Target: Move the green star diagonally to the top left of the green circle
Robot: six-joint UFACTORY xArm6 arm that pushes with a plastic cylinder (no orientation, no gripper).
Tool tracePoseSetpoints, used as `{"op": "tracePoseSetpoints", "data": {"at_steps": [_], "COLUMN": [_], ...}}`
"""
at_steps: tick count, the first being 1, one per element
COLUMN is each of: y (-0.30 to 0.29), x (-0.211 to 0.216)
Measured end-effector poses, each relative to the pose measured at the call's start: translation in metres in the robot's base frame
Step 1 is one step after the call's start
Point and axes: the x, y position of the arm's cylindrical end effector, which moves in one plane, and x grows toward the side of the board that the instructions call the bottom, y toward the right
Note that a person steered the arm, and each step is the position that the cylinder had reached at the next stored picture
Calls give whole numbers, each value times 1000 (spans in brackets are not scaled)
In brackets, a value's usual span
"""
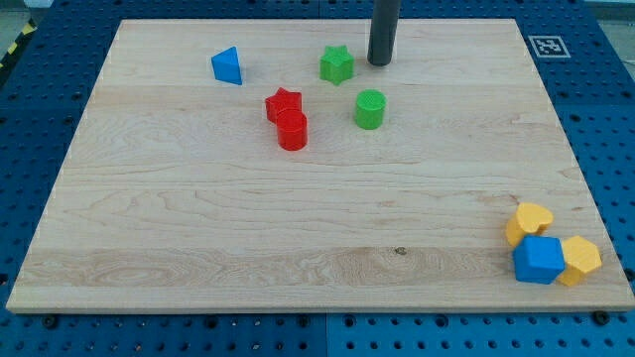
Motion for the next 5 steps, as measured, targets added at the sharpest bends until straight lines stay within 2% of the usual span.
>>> {"op": "tracePoseSetpoints", "data": {"at_steps": [5], "y": [-44], "x": [16]}}
